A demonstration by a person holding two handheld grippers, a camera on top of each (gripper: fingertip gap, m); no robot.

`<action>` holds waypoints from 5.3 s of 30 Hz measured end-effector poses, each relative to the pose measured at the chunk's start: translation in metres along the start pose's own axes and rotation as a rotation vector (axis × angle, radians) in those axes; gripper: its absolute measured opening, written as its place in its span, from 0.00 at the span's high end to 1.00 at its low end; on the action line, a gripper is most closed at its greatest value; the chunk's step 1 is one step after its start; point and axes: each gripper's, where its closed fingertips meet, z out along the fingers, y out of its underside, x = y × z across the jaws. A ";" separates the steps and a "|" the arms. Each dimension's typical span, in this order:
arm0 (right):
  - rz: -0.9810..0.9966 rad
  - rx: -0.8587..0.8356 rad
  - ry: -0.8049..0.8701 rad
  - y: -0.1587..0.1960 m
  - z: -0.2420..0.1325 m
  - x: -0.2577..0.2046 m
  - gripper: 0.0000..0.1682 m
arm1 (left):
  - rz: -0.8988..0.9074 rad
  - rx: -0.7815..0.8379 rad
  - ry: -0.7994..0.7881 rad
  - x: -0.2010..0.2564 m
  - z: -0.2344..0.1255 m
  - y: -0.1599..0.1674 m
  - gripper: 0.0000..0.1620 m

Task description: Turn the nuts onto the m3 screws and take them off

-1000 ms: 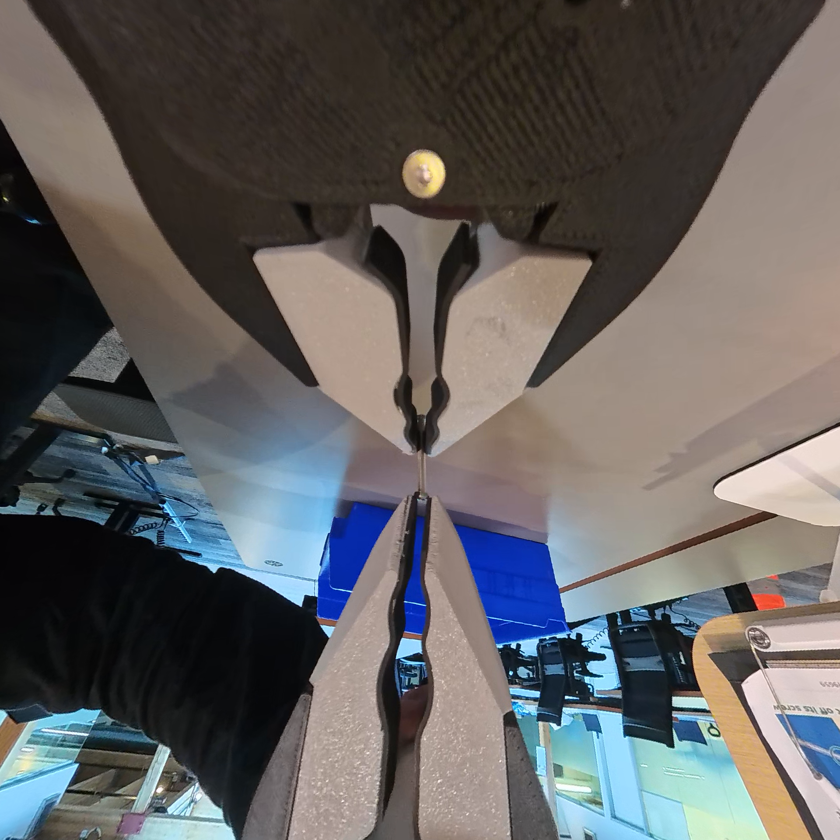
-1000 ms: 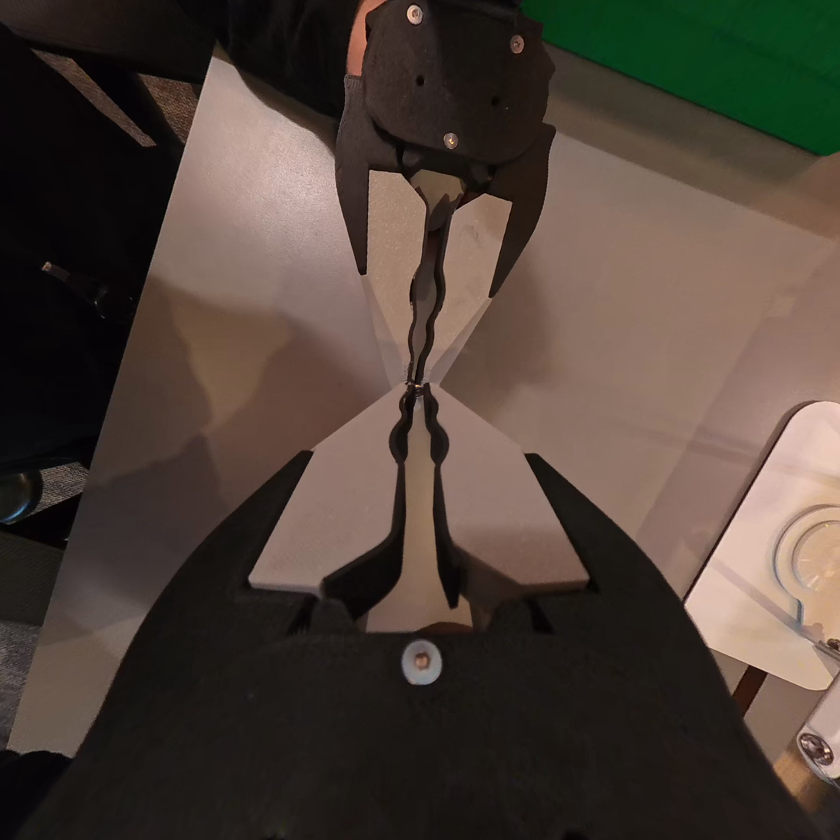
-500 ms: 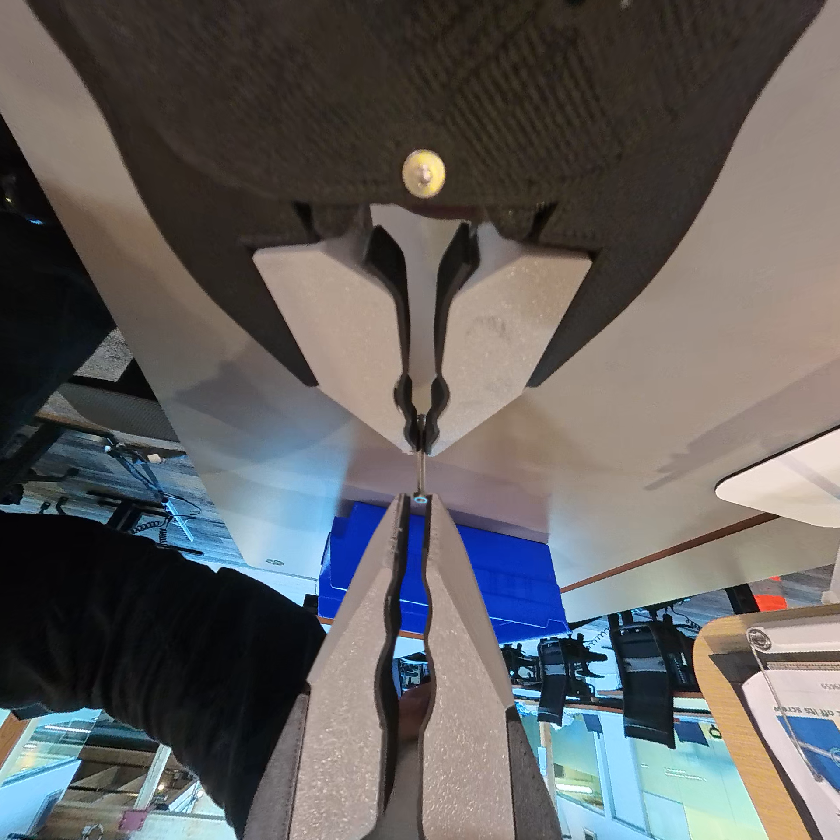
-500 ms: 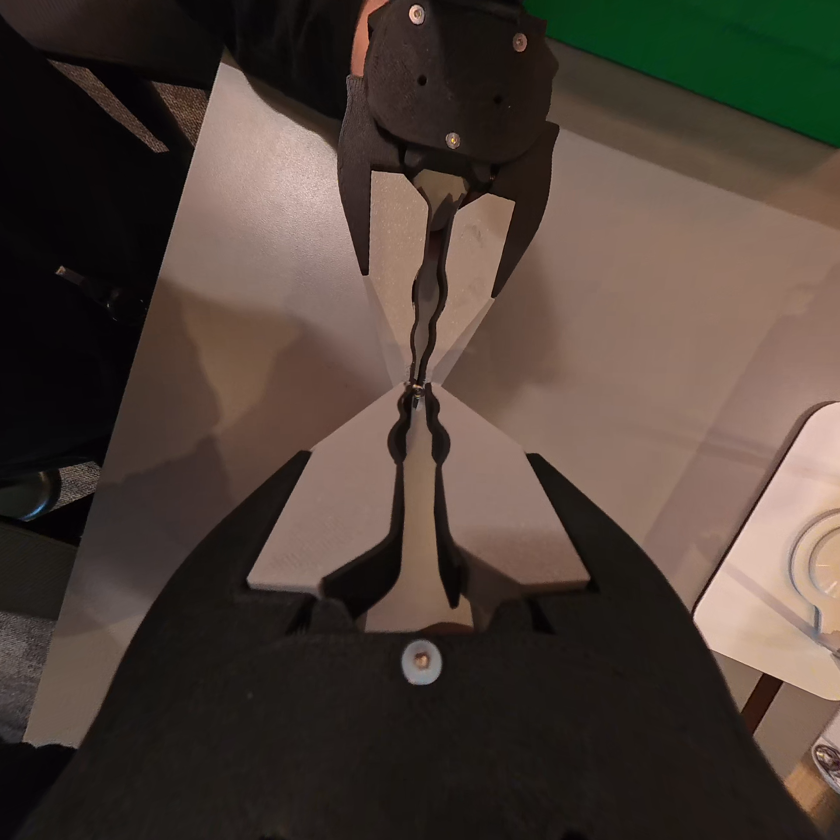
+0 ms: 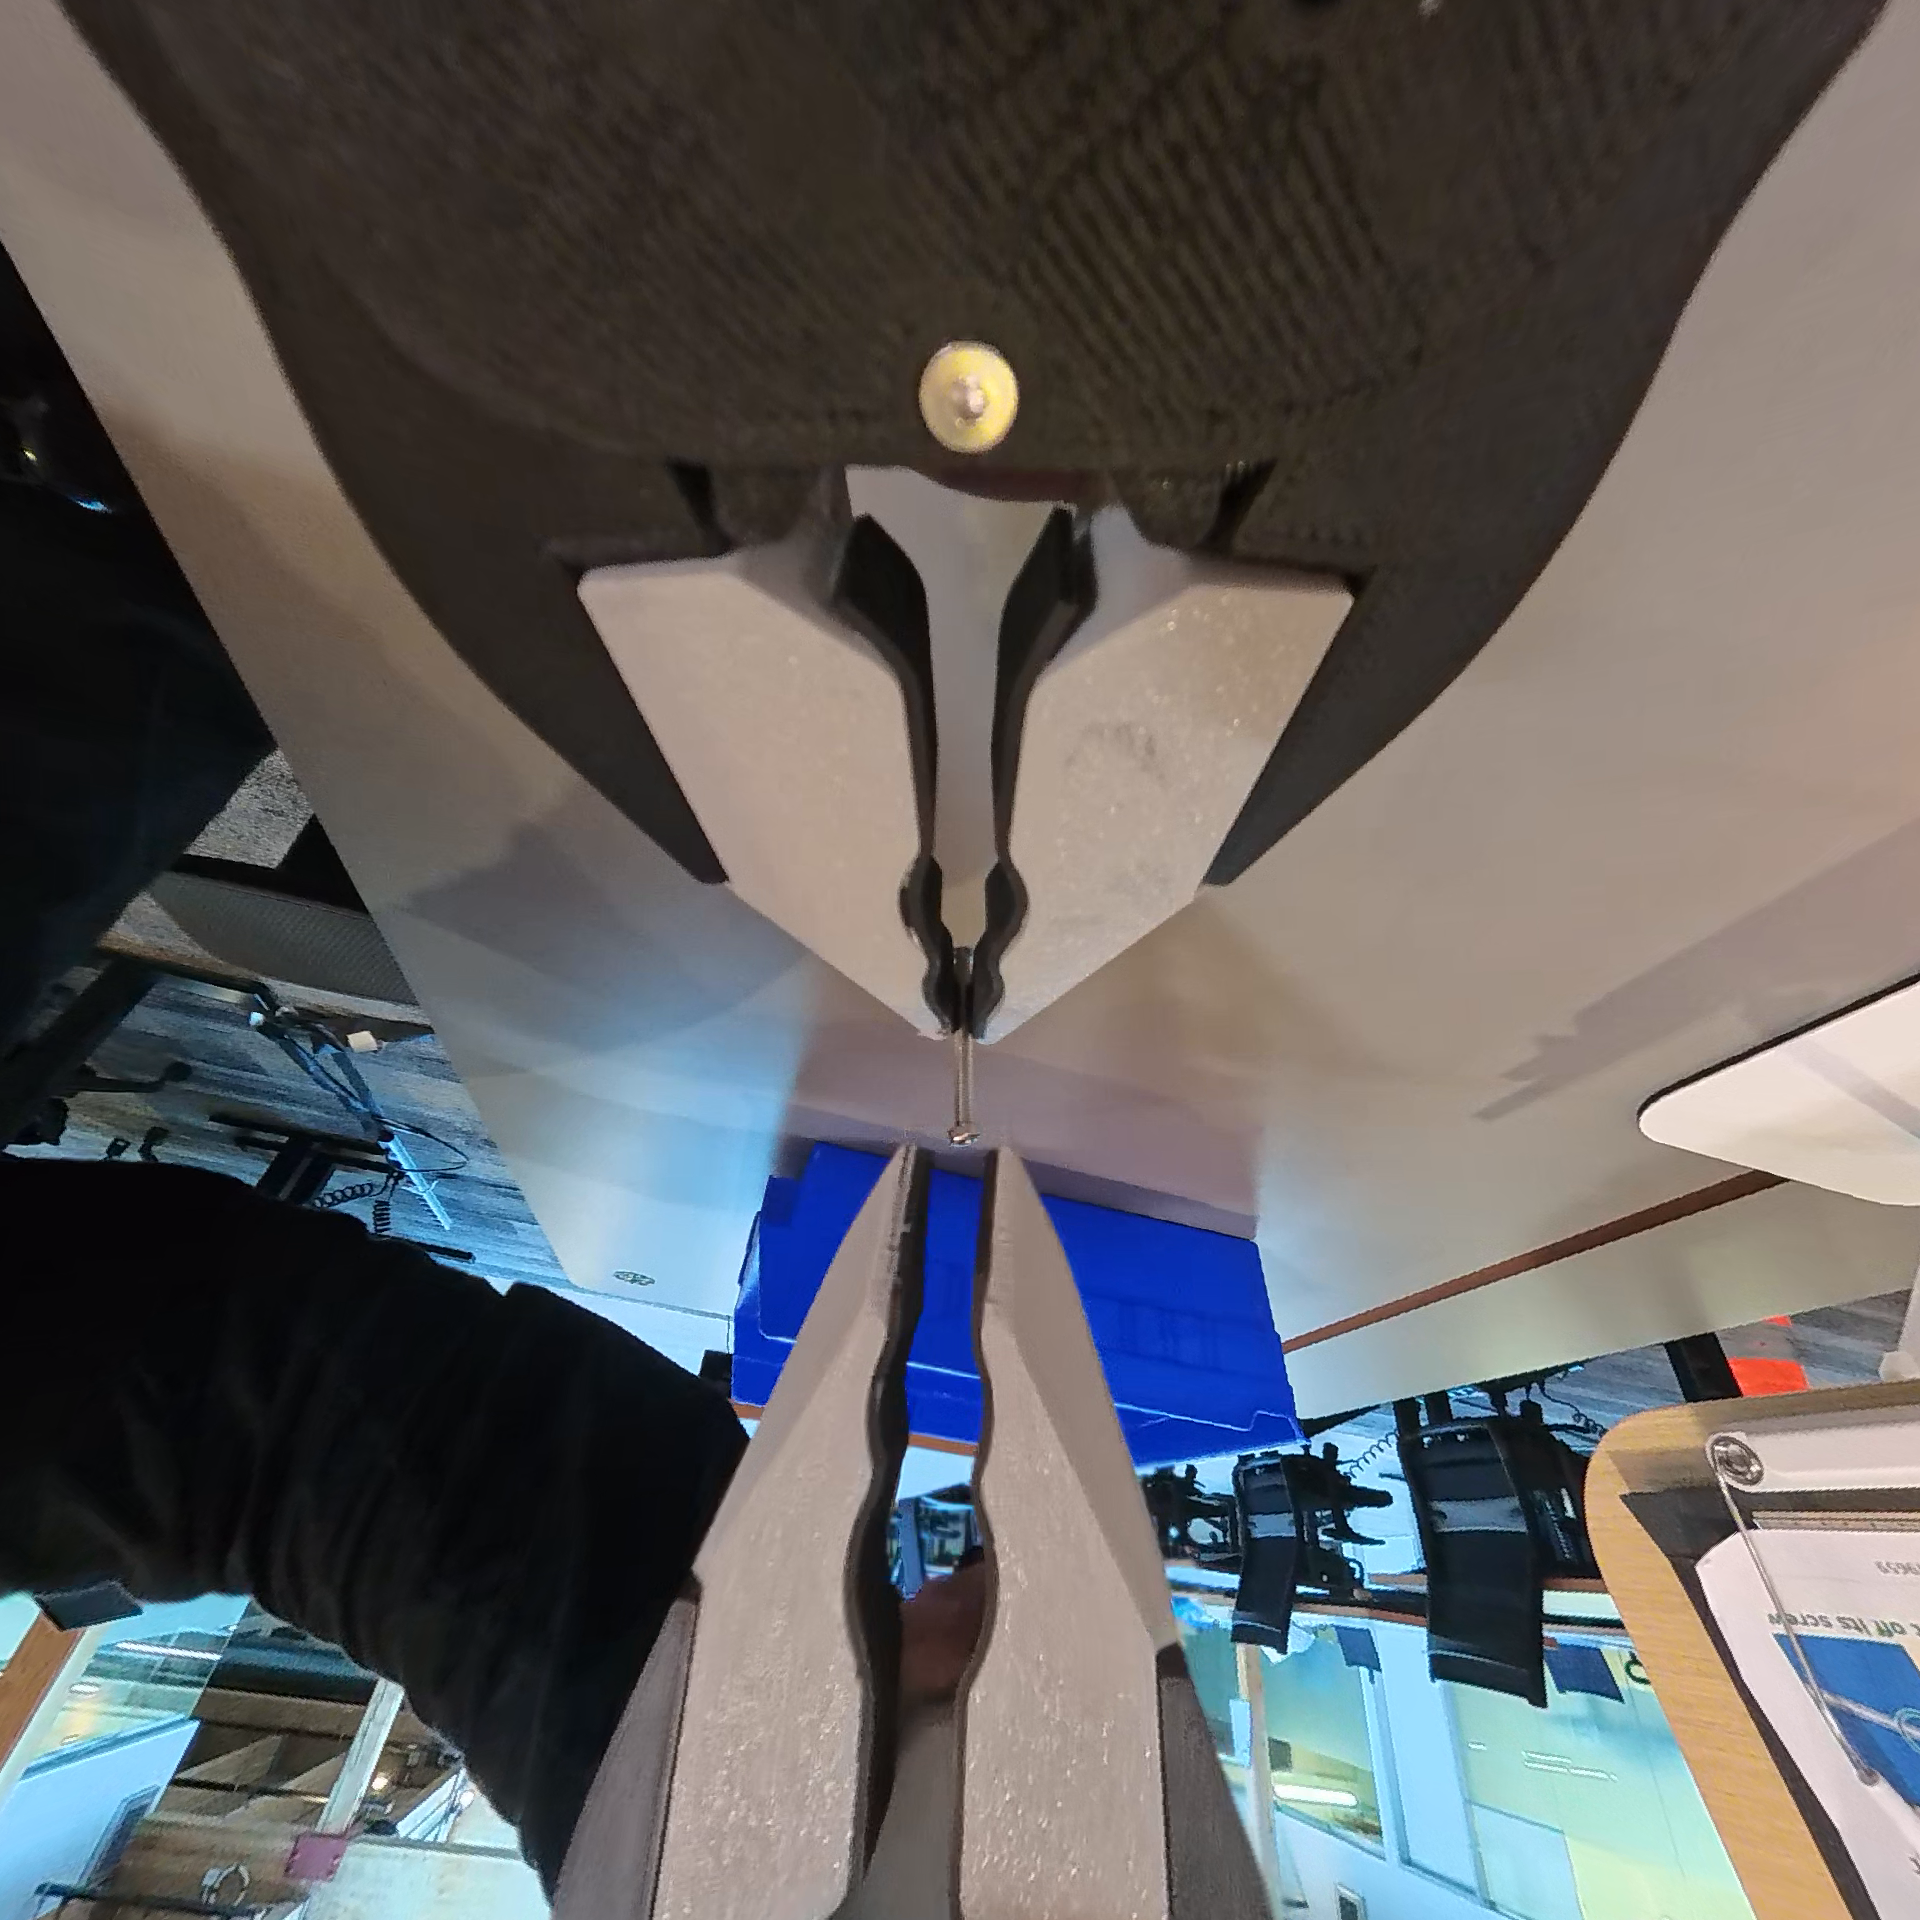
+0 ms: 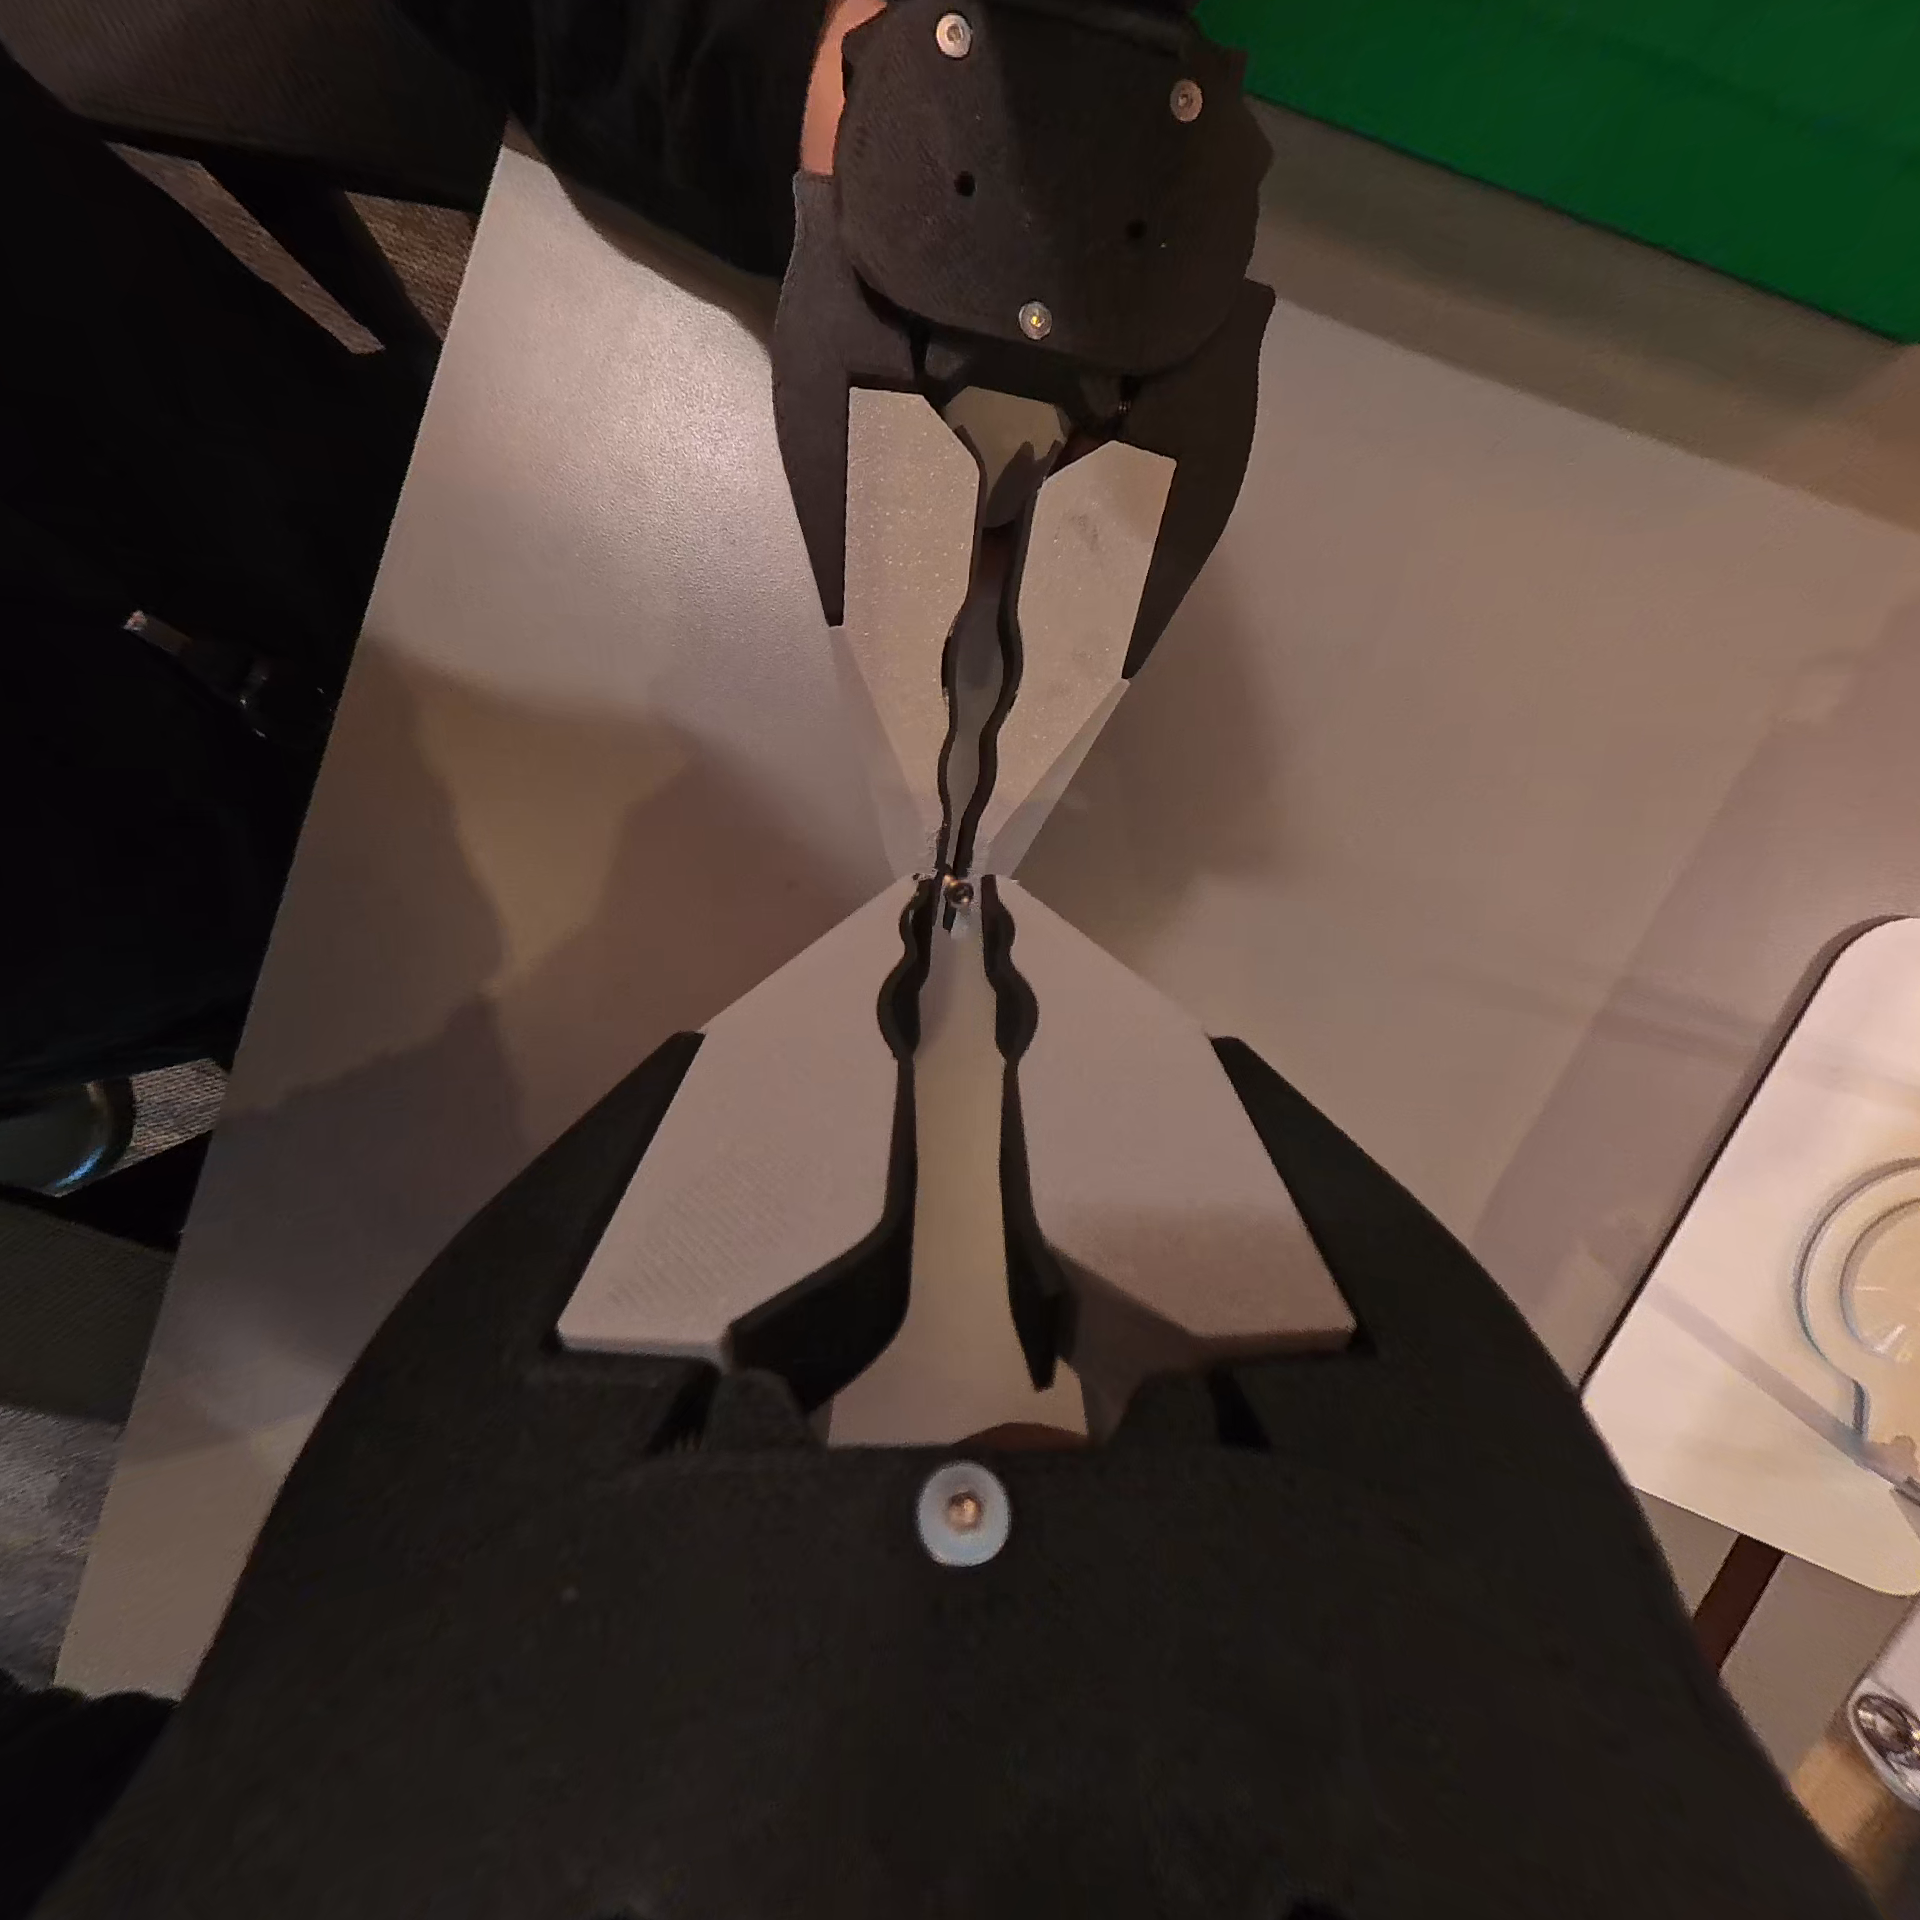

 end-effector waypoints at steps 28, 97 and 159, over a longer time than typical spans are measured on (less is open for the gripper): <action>0.147 0.757 0.077 -0.013 -0.014 -0.028 0.91 | 0.097 0.079 0.134 0.031 -0.001 -0.009 1.00; 0.128 0.861 -0.039 -0.019 -0.005 -0.035 0.96 | 0.101 0.078 0.153 0.036 -0.001 -0.008 1.00; 0.132 0.863 0.513 -0.009 -0.010 -0.009 0.99 | 0.074 0.030 -0.064 0.015 0.007 -0.010 1.00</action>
